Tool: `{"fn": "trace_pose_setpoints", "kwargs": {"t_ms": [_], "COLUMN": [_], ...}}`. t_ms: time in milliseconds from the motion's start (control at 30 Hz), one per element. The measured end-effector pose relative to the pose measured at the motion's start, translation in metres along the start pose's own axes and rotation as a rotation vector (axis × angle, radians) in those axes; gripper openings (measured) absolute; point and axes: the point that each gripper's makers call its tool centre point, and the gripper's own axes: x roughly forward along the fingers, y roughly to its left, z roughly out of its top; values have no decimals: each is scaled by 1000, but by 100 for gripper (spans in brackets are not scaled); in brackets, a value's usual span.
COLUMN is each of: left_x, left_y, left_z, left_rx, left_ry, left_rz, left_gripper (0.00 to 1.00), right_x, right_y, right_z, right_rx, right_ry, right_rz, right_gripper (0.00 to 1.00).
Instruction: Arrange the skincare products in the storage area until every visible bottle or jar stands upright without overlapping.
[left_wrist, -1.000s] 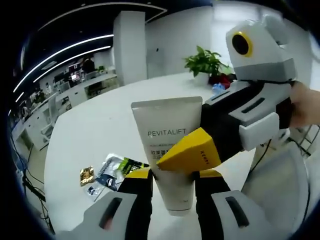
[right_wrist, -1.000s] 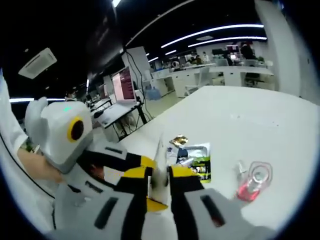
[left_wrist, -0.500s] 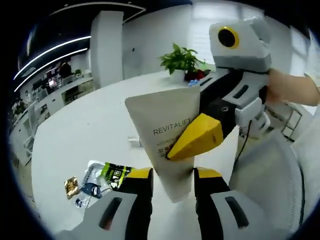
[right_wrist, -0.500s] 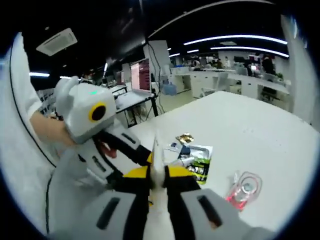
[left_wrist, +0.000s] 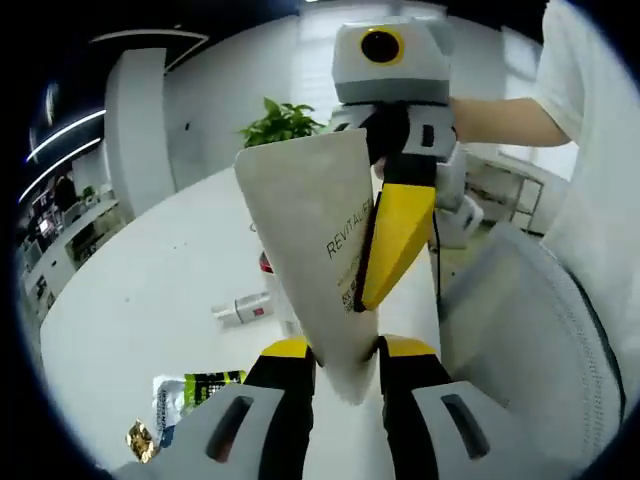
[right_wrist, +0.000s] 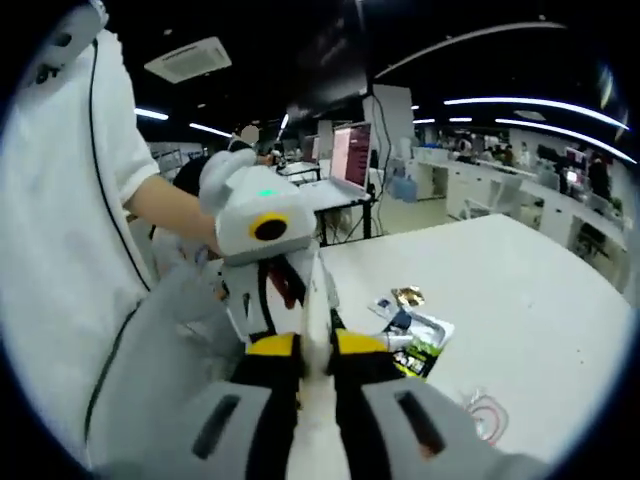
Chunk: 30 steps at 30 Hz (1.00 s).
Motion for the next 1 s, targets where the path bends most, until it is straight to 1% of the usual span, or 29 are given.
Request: {"fn": "trace_pose_setpoints", "kwargs": {"t_ms": [67, 200, 233, 300, 433, 500, 567, 633, 667, 800, 967, 1000], "left_x": [1, 5, 8, 12, 21, 24, 27, 31, 33, 36, 42, 44], "left_y": [0, 4, 6, 8, 13, 14, 16, 18, 20, 31, 42, 44], "left_z": [-2, -4, -6, -8, -13, -13, -13, -12, -12, -12, -12, -12], "left_rx": [11, 9, -12, 1, 11, 9, 9, 14, 17, -1, 13, 15], "left_ry": [13, 15, 18, 23, 34, 30, 22, 14, 9, -8, -19, -17], "left_rz": [-19, -32, -38, -37, -52, -59, -56, -46, -38, -12, 8, 10], "left_gripper": [20, 18, 18, 17, 16, 16, 16, 15, 15, 15, 15, 15], "right_x": [1, 2, 2, 2, 3, 2, -2, -5, -8, -16, -27, -31], "right_y": [2, -2, -6, -10, -15, -18, -23, -26, -29, -31, -32, -33], "right_z": [-2, -7, -10, -17, -25, -28, -33, -35, -37, -35, -37, -37], "right_rx": [-11, -15, 3, 3, 8, 15, 2, -7, -4, 5, 35, 46], "right_ry": [5, 11, 22, 52, 68, 74, 104, 118, 124, 103, 85, 74], "right_rz": [15, 10, -12, -34, -69, -87, -125, -151, -175, -229, -289, -307], "right_gripper": [12, 12, 13, 13, 15, 16, 17, 18, 19, 25, 35, 36]}}
